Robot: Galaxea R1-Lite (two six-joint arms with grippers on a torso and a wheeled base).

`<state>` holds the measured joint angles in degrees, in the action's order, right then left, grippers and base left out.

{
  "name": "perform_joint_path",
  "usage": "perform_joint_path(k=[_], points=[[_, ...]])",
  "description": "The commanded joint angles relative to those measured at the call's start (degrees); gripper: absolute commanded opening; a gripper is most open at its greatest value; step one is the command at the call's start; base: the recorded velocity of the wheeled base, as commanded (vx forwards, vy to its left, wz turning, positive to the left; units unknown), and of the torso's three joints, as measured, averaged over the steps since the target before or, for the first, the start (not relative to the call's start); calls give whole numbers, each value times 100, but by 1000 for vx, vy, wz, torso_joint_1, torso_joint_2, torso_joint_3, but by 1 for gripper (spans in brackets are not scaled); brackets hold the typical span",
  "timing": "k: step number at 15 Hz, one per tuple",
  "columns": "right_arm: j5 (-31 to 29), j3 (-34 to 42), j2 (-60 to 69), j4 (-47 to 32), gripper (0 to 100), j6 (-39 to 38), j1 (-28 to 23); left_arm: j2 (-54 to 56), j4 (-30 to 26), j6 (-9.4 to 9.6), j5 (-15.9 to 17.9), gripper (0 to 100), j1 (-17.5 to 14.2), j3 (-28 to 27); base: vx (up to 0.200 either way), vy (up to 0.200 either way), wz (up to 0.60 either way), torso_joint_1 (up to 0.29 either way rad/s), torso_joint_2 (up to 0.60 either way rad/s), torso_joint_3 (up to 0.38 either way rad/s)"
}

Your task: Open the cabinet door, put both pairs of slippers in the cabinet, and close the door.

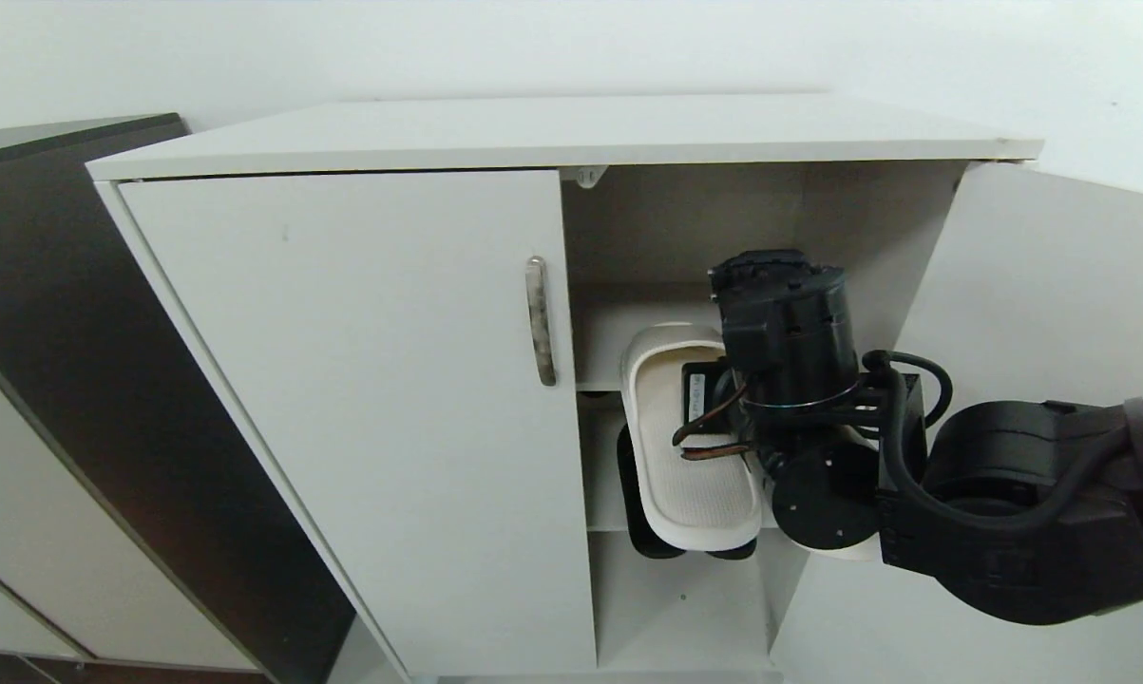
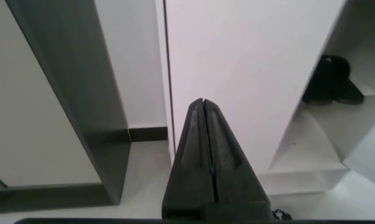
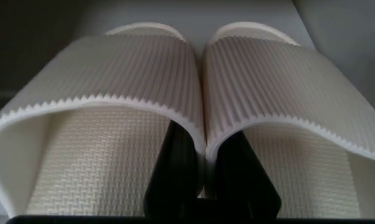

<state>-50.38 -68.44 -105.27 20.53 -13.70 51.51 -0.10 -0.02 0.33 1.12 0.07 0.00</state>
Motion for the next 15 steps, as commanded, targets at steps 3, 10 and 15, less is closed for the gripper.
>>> perform_joint_path(k=[3, 10, 15], points=[[2, 85, 50, 39, 0, 8, 0, 1, 2, 20, -7, 0, 1, 0, 67, 0, 0, 2, 1, 1], [635, -47, -64, 39, 0, 263, -290, 1, 2, 20, -7, 0, 1, 0, 0, 0, 0, 0, 0, 0], [644, -943, -662, -128, 0, 324, -651, 1, 2, 11, -15, 0, 1, 0, 0, 0, 0, 0, 0, 0]])
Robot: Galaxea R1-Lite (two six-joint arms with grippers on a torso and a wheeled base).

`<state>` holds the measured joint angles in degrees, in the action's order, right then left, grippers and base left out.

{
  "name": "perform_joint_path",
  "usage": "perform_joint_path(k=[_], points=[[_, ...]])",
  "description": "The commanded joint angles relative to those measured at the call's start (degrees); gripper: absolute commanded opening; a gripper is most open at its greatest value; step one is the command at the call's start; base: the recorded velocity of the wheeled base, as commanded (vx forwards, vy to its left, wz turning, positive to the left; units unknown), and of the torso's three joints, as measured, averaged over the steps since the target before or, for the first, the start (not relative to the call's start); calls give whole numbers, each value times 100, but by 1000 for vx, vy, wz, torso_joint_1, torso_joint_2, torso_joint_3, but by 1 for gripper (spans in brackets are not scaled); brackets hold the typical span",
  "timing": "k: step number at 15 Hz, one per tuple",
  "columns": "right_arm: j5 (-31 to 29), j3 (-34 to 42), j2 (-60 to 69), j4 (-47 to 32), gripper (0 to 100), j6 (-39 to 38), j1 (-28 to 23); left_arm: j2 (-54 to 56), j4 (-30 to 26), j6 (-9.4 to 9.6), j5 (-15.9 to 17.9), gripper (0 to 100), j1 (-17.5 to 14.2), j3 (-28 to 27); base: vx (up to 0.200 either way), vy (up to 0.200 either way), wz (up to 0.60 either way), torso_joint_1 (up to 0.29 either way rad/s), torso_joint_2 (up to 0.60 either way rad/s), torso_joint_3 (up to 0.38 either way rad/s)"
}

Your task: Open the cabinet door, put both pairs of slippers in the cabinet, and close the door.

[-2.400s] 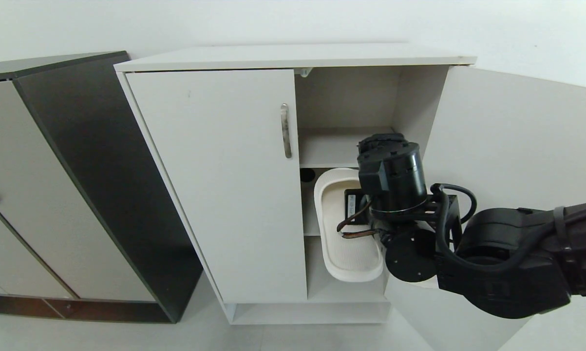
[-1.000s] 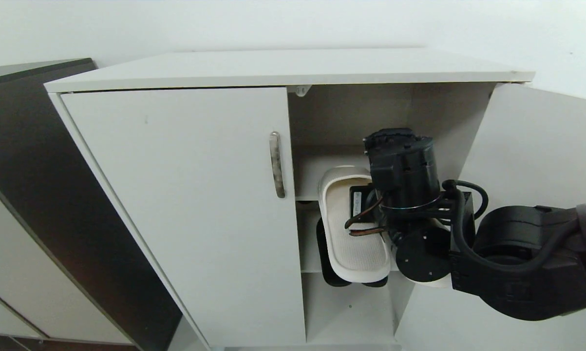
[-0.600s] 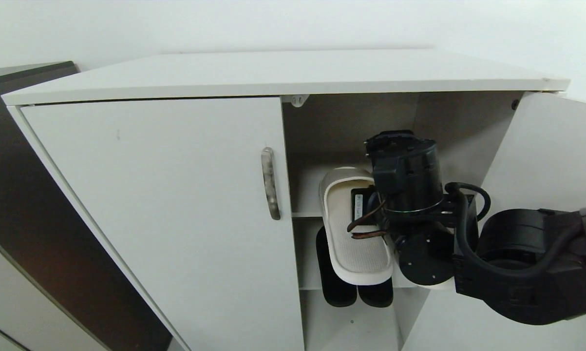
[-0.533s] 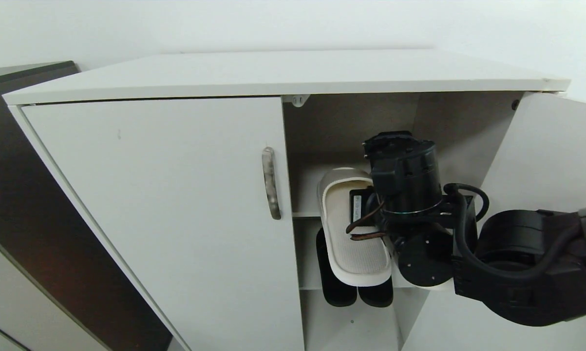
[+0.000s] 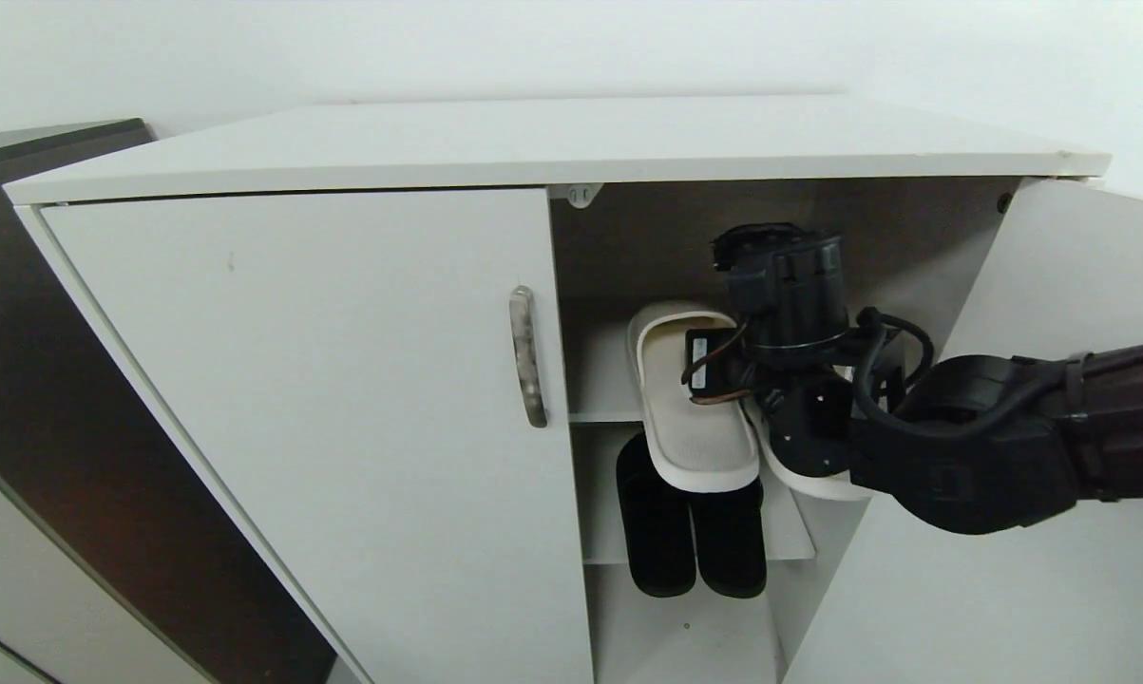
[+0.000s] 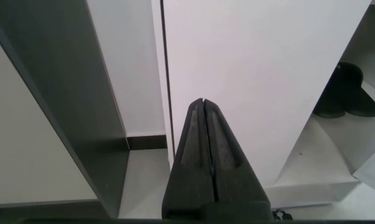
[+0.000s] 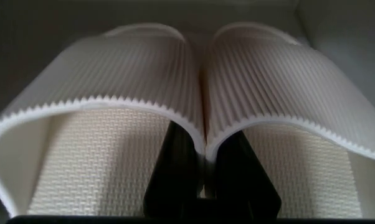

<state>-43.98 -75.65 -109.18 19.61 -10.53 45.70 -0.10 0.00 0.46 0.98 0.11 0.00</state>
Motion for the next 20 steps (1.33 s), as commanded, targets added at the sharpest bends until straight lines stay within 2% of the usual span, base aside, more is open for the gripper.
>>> perform_joint_path(k=[1, 7, 16, 17, 20], points=[[21, -406, -385, -116, 0, 16, -105, 1, 0, -2, -1, 0, -2, 0, 0, 0, 0, 0, 0, 0], [13, -1250, -982, -151, 0, 157, -352, 1, 0, -11, -1, 0, -2, 0, 0, 0, 0, 0, 0, 0], [13, -1320, -1088, -151, 0, 218, -395, 1, 0, -2, -1, 0, -2, 0, 0, 0, 0, 0, 0, 0], [13, -1320, -1088, -151, 100, 218, -395, 1, 9, -2, -1, 0, -2, 0, 0, 0, 0, 0, 0, 0], [4, -1188, -1026, -151, 100, 227, -387, 1, 0, -2, -1, 0, -2, 0, 0, 0, 0, 0, 0, 0]])
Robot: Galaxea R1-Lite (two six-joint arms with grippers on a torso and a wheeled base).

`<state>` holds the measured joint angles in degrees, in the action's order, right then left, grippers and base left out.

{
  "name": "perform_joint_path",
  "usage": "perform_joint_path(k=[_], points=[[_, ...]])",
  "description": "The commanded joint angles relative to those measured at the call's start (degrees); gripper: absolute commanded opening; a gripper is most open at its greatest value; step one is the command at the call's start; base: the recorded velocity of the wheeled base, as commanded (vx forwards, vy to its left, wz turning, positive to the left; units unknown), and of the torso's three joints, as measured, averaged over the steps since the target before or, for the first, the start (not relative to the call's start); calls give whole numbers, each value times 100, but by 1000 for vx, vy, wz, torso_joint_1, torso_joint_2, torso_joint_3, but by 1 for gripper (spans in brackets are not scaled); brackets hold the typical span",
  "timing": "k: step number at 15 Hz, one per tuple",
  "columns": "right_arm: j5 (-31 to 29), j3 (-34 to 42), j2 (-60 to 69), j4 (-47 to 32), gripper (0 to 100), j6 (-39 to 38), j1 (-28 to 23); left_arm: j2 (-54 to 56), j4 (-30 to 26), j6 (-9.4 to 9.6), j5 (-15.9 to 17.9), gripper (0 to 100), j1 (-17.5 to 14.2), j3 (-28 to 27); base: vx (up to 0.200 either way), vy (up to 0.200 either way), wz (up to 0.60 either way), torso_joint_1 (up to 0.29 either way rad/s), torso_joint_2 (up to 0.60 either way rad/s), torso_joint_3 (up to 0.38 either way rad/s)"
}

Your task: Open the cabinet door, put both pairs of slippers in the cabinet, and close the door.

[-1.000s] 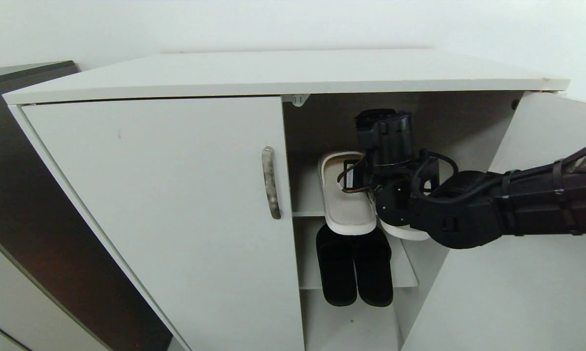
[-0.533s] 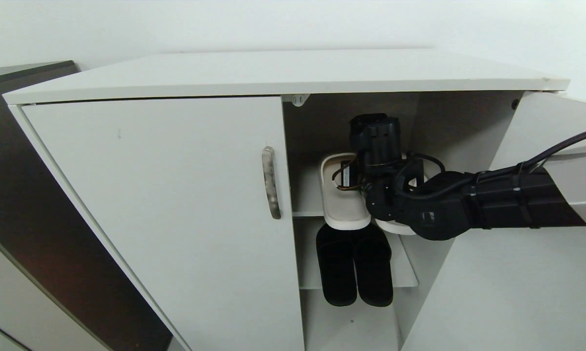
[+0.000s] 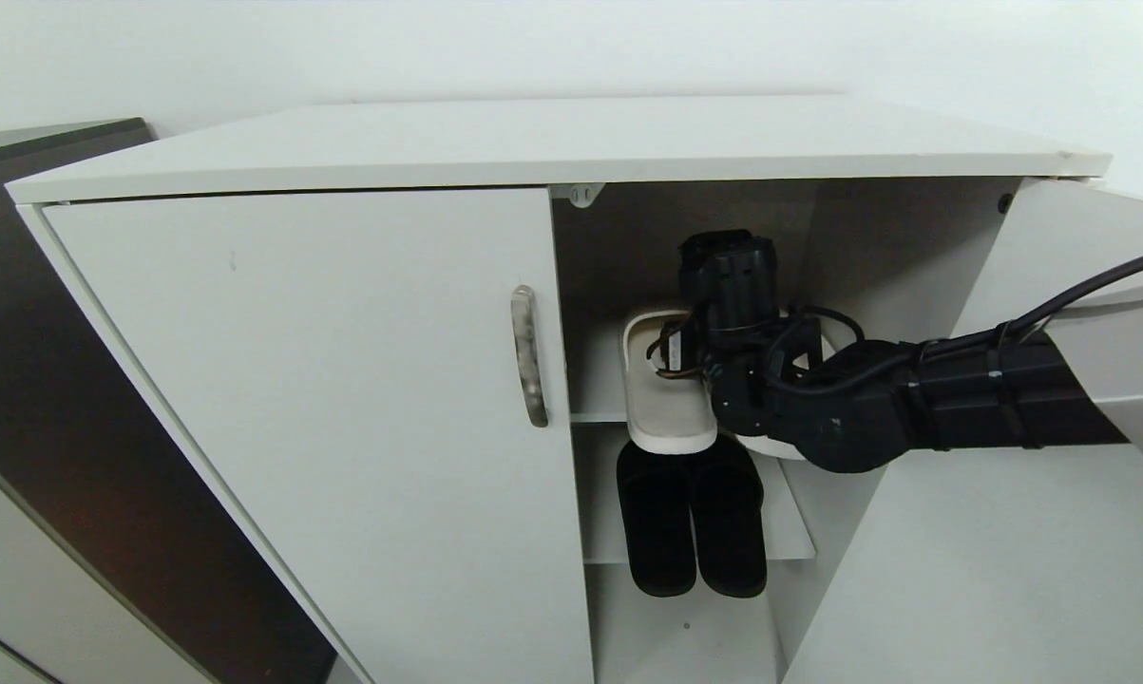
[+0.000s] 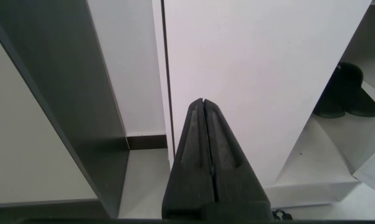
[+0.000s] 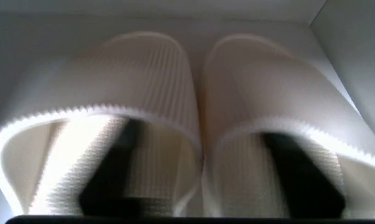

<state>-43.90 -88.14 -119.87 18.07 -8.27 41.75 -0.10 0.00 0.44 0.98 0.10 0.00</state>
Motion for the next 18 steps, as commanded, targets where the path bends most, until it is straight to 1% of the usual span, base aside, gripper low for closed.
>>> perform_joint_path(k=[1, 4, 5, 7, 10, 12, 13, 14, 15, 18], points=[[-22, 130, 113, -5, 100, 0, 35, 1, 0, 0, -1, 0, -1, 0, 0, 0, 0, 0, 0, 0], [-31, 543, 491, 13, 100, 0, 158, 1, 0, 0, -1, 0, -1, 0, 0, 0, 0, 0, 0, 0], [-31, 904, 842, 21, 100, -8, 351, 1, 0, -9, 8, 0, -1, 0, 0, 0, 0, 0, 0, 0], [-49, 1255, 1229, 39, 100, -17, 588, 1, 0, -9, 8, 0, -1, 0, 0, 0, 0, 0, 0, 0], [-31, 2073, 1853, 65, 100, -70, 1028, 1, 0, 0, 8, 0, -1, 0, 0, 0, 0, 0, 0, 0], [-31, 2424, 1967, 312, 100, -96, 1054, 1, 0, -9, 8, 0, -1, 0, 0, 0, 0, 0, 0, 0], [-40, 2556, 2011, 514, 0, -79, 1063, 1, 0, -9, 8, 0, -1, 0, 0, 0, 0, 0, 0, 0], [-40, 2811, 2117, 707, 0, -52, 1133, 1, 0, -9, 8, 0, -1, 0, 0, 0, 0, 0, 0, 0], [-13, 3145, 2345, 777, 0, -44, 1362, 1, 9, -9, 8, 0, -1, 0, 0, 0, 0, 0, 0, 0], [22, 3294, 2398, 812, 0, -61, 1415, 1, 0, 18, 8, 0, -1, 0, 0, 0, 0, 0, 0, 0]])
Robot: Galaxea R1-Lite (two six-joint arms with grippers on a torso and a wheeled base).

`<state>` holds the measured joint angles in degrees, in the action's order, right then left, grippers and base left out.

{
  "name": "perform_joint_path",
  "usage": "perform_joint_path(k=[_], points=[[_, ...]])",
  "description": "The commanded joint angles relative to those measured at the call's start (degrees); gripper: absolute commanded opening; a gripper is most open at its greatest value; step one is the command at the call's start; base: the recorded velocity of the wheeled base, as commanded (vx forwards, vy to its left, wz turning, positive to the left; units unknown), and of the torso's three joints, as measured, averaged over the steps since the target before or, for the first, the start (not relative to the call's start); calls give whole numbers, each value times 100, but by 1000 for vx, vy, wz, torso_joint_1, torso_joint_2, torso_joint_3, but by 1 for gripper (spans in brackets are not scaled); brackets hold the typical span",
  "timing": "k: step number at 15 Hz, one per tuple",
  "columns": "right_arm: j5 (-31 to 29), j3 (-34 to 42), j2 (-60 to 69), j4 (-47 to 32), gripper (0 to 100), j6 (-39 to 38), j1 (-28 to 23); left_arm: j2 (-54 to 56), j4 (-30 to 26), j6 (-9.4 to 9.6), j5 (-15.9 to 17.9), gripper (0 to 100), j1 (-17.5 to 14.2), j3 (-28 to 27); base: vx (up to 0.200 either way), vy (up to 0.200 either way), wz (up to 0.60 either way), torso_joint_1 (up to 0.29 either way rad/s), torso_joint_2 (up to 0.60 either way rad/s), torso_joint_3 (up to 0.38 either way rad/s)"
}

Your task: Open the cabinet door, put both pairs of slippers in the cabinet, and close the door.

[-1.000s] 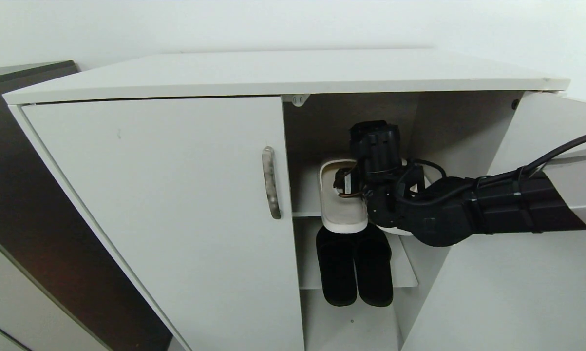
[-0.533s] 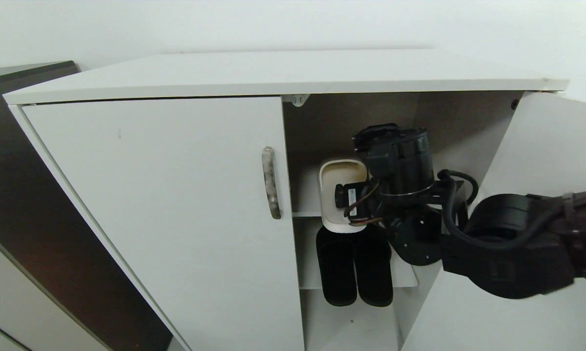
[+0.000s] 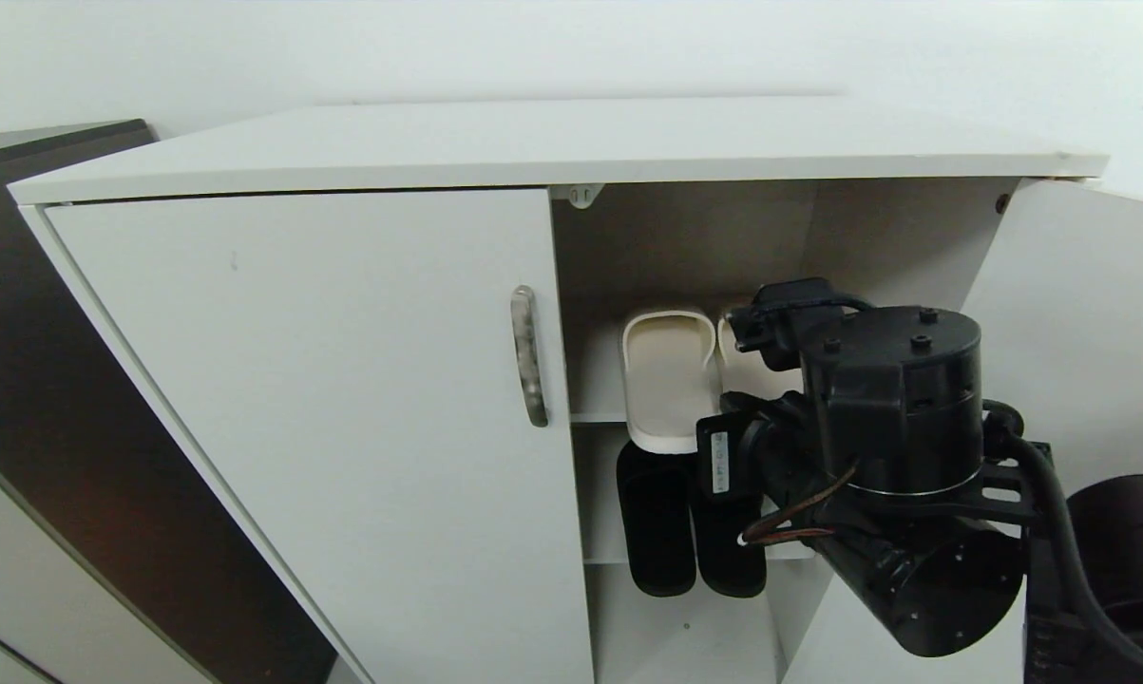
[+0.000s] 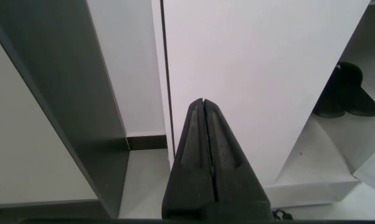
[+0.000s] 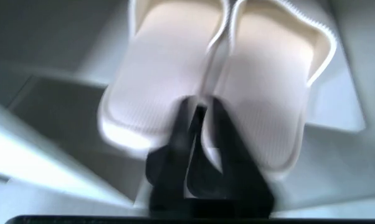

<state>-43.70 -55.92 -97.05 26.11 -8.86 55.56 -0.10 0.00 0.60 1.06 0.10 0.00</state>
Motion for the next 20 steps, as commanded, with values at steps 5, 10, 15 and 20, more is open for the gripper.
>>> perform_joint_path(k=[5, 10, 15, 20], points=[[-15, 81, 46, 61, 0, -10, 33, 1, 0, -7, -9, 0, -1, 0, 0, 0, 0, 0, 0, 0], [-42, 99, -69, 87, 0, -10, 7, 1, 0, -16, -1, 0, -1, 0, 0, 0, 0, 0, 0, 0], [-51, 99, -121, 122, 0, -10, -2, 1, 0, -25, -1, 0, -1, 0, -160, 0, 0, 6, 0, 0], [-51, 107, -139, 219, 0, -10, -11, 1, 0, -16, -1, 0, -1, 0, -200, 0, 0, 1, 2, 0]])
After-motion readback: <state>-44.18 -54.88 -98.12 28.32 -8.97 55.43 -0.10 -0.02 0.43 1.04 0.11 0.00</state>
